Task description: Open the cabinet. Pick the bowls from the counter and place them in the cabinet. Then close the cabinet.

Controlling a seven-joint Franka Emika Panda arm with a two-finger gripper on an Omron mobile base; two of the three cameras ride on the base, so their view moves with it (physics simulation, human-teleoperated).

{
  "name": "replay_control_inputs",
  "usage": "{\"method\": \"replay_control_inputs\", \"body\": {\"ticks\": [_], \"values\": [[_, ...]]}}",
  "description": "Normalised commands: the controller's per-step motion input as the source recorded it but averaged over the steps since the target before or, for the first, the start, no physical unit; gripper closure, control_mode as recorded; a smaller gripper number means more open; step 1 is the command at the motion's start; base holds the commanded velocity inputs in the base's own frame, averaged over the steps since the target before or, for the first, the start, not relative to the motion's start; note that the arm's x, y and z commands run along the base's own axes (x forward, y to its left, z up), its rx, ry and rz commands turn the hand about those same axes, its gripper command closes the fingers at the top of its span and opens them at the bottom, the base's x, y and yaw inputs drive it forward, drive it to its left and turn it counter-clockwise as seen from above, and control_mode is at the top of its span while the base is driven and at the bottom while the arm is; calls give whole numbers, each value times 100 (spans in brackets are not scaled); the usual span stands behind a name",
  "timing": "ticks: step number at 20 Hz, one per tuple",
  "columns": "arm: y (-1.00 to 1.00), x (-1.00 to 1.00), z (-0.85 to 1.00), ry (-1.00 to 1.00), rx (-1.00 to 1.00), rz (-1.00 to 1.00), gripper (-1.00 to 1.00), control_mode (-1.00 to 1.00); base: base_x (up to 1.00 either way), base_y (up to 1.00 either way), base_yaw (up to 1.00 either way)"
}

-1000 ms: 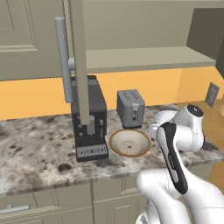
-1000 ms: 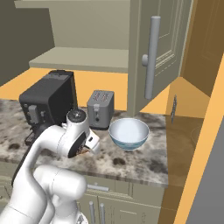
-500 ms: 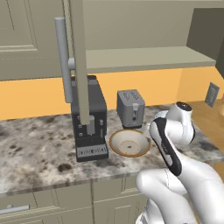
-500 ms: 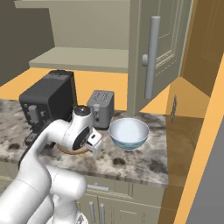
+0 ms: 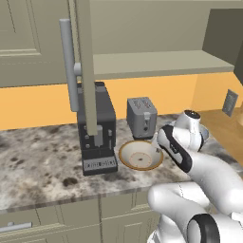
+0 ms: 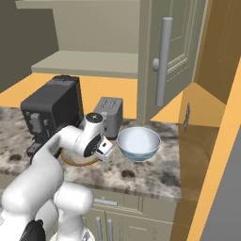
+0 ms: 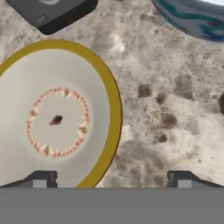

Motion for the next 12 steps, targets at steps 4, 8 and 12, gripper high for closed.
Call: {"method": "replay_control_inputs", "body": {"ticks": [4,8,12], "values": [[0,23,-34,0,2,0,-100,-100,0,0,0],[0,19,-31,1,3,0,-100,-100,0,0,0],[0,14,-28,1,3,0,-100,-100,0,0,0]]}}
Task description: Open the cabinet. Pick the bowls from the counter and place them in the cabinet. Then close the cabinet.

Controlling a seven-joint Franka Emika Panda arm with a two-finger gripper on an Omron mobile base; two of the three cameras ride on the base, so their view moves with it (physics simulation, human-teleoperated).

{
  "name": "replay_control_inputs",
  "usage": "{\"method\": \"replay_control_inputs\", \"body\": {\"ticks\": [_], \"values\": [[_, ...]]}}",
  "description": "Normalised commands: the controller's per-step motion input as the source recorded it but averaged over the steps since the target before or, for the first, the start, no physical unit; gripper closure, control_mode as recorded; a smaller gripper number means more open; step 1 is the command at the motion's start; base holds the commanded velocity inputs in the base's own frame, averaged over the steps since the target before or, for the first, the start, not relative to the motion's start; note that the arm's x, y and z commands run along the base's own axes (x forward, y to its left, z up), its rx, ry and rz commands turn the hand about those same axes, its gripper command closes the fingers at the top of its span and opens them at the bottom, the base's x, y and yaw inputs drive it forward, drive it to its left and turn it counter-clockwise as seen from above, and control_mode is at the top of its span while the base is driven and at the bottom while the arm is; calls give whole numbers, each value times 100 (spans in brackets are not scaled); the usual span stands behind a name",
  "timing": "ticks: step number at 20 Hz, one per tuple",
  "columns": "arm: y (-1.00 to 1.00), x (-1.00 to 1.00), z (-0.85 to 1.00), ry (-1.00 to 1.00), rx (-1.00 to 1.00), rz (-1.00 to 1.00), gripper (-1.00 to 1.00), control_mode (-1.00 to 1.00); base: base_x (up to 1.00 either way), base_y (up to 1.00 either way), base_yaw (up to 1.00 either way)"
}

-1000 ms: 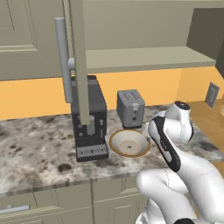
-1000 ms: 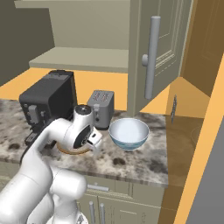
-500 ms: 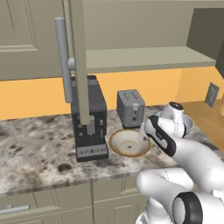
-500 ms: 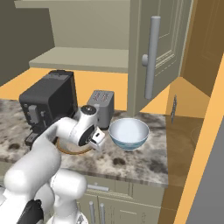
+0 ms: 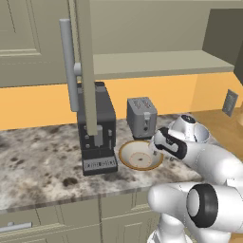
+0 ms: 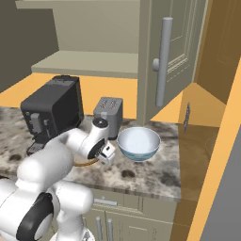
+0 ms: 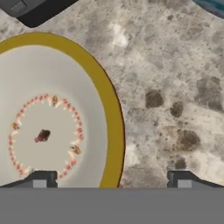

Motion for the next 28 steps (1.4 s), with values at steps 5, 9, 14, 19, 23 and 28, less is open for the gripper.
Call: {"method": "replay_control_inputs", "body": {"ticks": [5,9,14,19,23,28], "values": [[0,16,-21,0,3,0,-100,-100,0,0,0],[0,16,-17,1,3,0,-100,-100,0,0,0],[0,14,-16,4,2,0,-100,-100,0,0,0],[0,12,-13,4,1,0,-100,-100,0,0,0],[0,4,-9,3,0,0,100,-100,0,0,0],[0,0,-2,2,0,0,100,-100,0,0,0]]}}
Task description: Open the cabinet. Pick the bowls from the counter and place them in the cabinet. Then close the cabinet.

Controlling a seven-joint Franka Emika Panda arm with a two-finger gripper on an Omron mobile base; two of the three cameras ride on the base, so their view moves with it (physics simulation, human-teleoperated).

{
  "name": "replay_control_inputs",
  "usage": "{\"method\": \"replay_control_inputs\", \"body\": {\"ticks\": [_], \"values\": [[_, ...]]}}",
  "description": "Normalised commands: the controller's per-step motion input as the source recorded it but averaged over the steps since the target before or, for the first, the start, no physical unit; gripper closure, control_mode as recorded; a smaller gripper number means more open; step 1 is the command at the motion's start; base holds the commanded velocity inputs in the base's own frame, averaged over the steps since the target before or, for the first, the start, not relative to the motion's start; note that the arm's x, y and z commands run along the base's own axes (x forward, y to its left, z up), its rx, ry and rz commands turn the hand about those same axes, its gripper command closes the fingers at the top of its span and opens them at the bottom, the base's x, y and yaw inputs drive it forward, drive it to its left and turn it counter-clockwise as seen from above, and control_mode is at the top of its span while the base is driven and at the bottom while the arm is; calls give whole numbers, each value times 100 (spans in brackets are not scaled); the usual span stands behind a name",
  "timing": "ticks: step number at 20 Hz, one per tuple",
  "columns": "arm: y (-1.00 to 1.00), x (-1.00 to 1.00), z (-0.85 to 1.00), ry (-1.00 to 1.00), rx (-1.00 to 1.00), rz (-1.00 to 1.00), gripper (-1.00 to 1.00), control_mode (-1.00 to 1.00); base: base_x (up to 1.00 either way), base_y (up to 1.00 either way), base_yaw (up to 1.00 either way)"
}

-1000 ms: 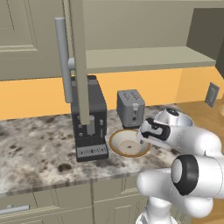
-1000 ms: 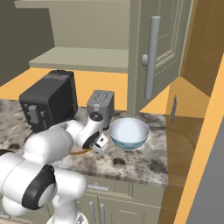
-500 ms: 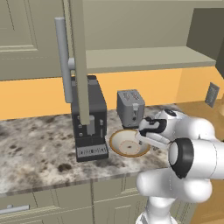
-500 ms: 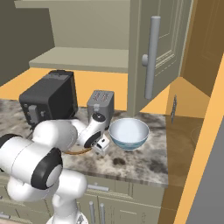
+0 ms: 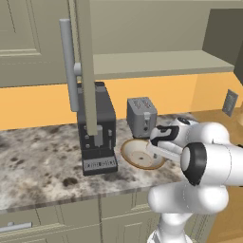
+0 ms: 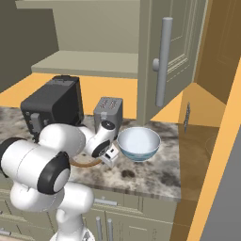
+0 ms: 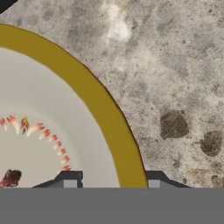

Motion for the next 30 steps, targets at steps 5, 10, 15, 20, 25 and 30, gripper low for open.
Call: {"method": "replay_control_inputs", "body": {"ticks": [5,10,15,20,25,30], "values": [[0,0,0,0,0,0,100,-100,0,0,0],[11,0,4,0,-1,0,100,-100,0,0,0],[8,-6,33,0,-2,0,100,-100,0,0,0],[-1,0,48,1,0,-1,100,-100,0,0,0],[-9,0,37,0,1,0,100,-100,0,0,0],[-16,0,35,2,1,0,100,-100,0,0,0]]}}
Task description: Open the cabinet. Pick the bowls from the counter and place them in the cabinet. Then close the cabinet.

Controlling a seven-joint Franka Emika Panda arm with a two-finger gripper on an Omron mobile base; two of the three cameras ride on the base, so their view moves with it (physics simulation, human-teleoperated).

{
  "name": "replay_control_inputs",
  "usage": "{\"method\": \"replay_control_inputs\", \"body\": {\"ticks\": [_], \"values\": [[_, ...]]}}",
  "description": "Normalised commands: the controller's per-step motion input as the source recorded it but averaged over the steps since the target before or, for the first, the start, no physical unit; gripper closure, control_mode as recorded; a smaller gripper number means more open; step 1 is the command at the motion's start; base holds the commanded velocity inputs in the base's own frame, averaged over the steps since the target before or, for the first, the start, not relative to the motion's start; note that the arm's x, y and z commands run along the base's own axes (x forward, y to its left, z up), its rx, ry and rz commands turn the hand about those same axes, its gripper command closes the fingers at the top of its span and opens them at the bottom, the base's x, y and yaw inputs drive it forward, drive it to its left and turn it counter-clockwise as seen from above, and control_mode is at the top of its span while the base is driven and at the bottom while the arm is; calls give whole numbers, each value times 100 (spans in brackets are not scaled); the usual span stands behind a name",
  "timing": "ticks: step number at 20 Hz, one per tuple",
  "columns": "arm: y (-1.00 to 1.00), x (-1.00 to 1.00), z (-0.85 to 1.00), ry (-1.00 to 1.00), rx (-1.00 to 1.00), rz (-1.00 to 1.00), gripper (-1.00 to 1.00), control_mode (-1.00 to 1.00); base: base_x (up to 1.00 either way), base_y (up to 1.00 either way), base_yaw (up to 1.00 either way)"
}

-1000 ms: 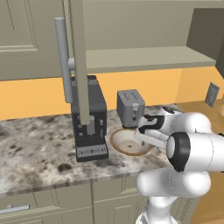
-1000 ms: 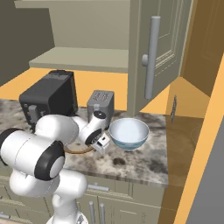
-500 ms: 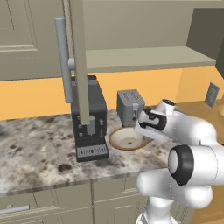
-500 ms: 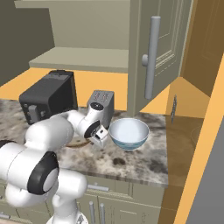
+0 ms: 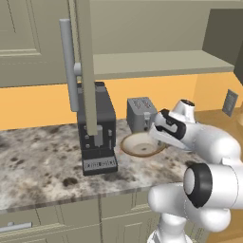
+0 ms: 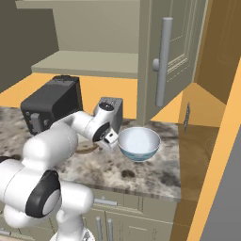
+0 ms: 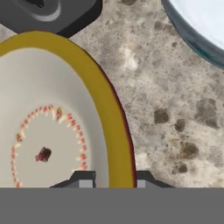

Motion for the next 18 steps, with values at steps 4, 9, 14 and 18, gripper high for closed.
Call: {"method": "replay_control_inputs", "body": {"ticks": [4,9,14,18], "values": [[-17,0,38,3,2,-1,100,-100,0,0,0],[-17,0,39,7,1,-2,100,-100,0,0,0],[-14,0,45,6,1,-4,100,-100,0,0,0],[-7,-4,49,1,1,-3,100,-100,0,0,0]]}}
